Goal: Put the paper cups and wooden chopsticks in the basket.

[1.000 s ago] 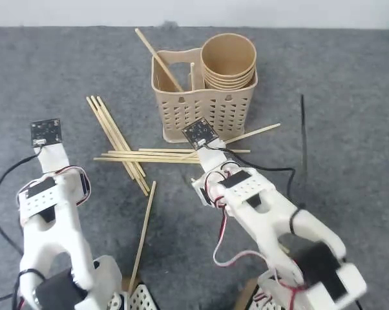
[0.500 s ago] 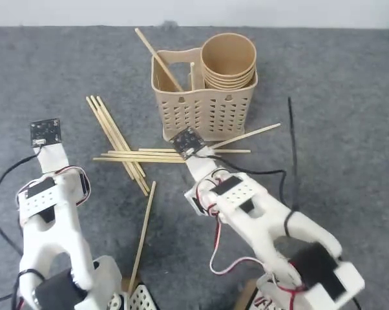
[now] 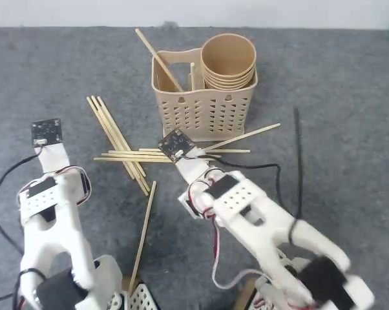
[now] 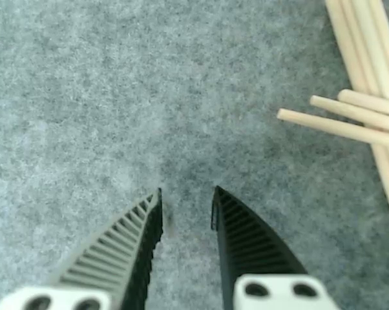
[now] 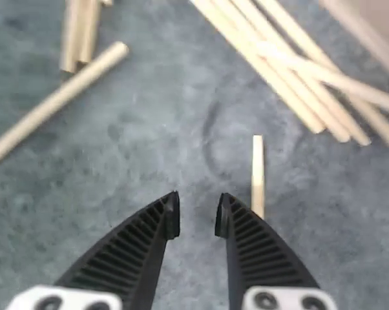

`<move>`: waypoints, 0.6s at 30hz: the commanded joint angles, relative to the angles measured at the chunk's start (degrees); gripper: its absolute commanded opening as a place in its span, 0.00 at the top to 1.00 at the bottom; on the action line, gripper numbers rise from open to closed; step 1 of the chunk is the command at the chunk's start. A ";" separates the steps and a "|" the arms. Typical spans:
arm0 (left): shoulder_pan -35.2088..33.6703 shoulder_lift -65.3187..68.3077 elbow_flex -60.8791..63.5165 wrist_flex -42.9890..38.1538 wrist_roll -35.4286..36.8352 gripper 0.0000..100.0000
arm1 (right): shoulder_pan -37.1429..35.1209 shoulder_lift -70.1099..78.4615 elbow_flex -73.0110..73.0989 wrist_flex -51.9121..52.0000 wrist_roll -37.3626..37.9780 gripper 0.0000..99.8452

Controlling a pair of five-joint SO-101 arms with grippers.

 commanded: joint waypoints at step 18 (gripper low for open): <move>0.18 -2.37 -1.10 -0.97 0.09 0.88 | 7.60 11.30 0.09 -16.84 3.34 0.89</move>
